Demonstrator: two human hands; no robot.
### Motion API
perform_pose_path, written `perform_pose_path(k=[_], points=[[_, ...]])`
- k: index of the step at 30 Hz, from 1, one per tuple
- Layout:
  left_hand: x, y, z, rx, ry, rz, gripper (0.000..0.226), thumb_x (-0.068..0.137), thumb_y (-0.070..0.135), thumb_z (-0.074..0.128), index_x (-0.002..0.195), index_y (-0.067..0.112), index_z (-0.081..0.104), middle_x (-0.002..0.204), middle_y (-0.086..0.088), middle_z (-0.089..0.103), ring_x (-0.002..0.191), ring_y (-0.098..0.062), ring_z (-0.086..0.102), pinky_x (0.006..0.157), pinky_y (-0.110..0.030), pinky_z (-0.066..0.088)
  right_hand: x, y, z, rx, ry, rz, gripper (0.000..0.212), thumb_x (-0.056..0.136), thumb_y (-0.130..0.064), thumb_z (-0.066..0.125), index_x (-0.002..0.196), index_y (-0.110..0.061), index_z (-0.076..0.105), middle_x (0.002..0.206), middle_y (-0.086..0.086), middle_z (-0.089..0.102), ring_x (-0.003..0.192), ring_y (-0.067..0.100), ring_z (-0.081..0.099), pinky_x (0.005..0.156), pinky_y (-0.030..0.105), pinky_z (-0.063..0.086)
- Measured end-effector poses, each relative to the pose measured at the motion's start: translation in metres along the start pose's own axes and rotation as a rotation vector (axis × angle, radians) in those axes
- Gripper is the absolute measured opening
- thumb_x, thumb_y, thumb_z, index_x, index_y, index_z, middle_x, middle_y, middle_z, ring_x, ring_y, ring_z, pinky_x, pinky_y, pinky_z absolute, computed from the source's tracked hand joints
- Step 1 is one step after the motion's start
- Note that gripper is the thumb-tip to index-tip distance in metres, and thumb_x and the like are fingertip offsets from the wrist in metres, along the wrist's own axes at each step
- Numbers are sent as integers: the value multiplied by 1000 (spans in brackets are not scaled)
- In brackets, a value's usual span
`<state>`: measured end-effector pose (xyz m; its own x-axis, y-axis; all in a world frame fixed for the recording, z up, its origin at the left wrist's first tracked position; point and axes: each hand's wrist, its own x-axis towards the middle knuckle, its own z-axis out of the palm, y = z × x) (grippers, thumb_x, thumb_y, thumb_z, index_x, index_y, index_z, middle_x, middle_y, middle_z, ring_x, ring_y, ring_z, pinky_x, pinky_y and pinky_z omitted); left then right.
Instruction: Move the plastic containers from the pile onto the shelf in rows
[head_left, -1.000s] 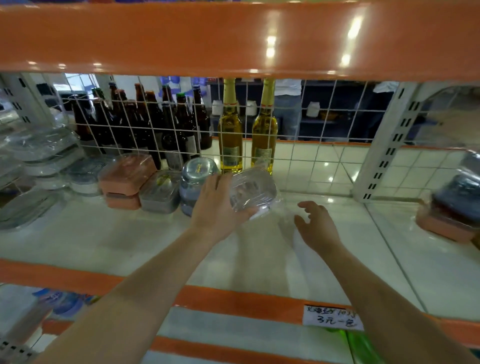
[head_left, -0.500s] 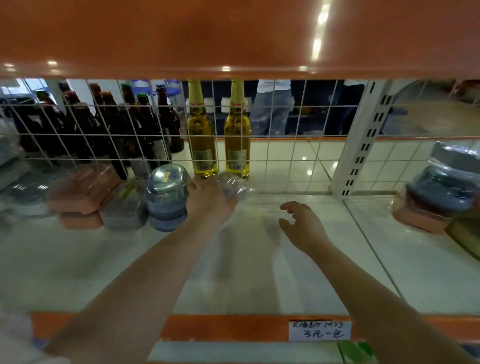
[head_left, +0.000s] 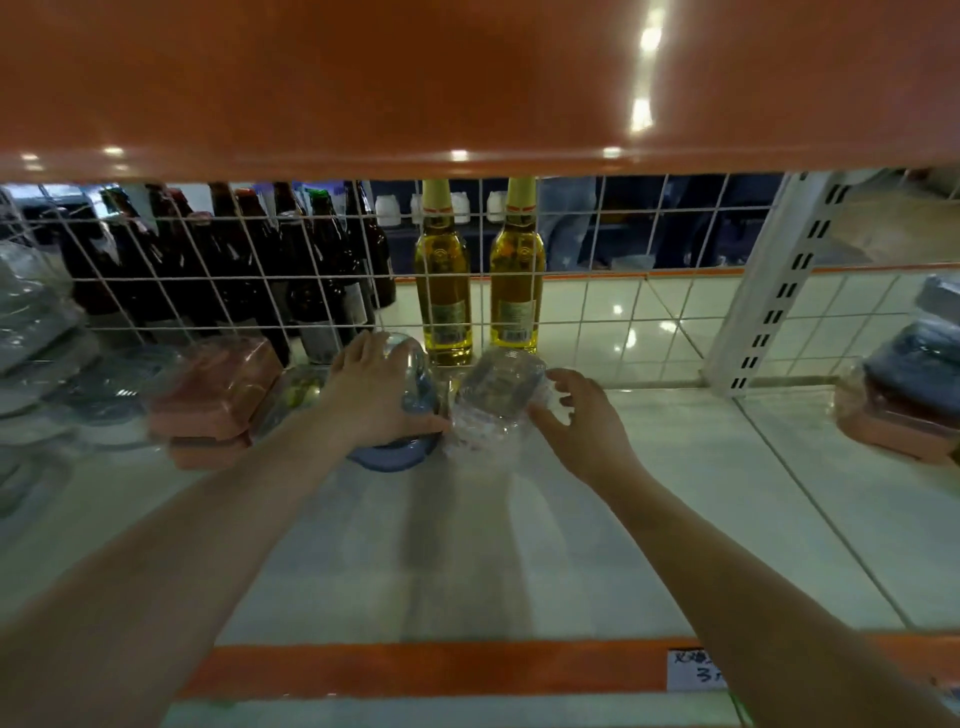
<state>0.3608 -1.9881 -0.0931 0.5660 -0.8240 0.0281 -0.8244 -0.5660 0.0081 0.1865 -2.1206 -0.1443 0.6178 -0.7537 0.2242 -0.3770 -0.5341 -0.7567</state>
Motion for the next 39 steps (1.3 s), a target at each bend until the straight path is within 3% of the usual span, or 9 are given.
perform_pose_path(k=[5,9,14,18,20,24,28,34,39], points=[[-4,-27,4,-63,-88,69,95,82,53,63,151,10,12,157,-9,14,142,-25,21,110,-30,25,3,-20,19,-23,-73,5,60,82,-33,72,133,-13,47,120,3,50,99,9,44,84,18,34],[-5,-31,6,-68,-37,98,84,84,44,66,148,10,23,153,-9,24,138,-25,28,106,-33,31,14,-23,32,-60,-80,65,71,76,-38,76,134,-13,44,129,7,46,113,19,49,93,28,41],[-3,-30,5,-65,4,97,77,83,44,67,143,11,32,144,-7,35,129,-24,39,98,-34,38,29,-28,37,-52,-45,71,55,76,-35,77,124,-20,54,131,8,43,112,24,52,95,31,44],[-2,-32,5,-70,26,103,77,82,45,67,142,11,32,143,-7,35,128,-24,40,96,-34,38,35,-27,34,-53,-88,86,39,75,-31,78,106,-24,57,125,9,47,101,24,54,91,36,49],[-2,-33,7,-78,42,111,79,82,46,66,144,12,30,143,-5,34,129,-23,38,98,-33,36,35,-29,35,-53,-116,130,47,76,-35,76,113,-21,51,122,5,41,101,21,49,90,32,46],[-4,-35,8,-100,39,119,83,83,46,66,148,15,23,148,-4,30,133,-22,33,102,-31,33,39,-40,52,-156,-38,201,70,78,-51,69,130,-17,36,128,12,36,119,31,40,98,40,39],[-4,-39,8,-129,14,142,85,83,44,66,149,15,21,151,-3,27,137,-20,29,106,-29,29,40,-39,69,-239,9,206,69,80,-60,57,137,-29,33,138,10,33,123,33,31,94,38,35],[-5,-41,9,-198,35,144,84,83,41,67,149,14,23,152,-3,26,138,-20,27,107,-28,26,31,-35,58,-177,42,163,56,82,-46,65,130,-28,43,128,11,39,118,30,41,94,35,39],[-6,-41,12,-210,50,124,84,82,42,68,148,16,24,148,-3,27,136,-22,27,105,-32,28,22,-36,59,-193,63,151,63,79,-47,69,129,-20,42,127,13,43,116,30,46,92,38,44]])
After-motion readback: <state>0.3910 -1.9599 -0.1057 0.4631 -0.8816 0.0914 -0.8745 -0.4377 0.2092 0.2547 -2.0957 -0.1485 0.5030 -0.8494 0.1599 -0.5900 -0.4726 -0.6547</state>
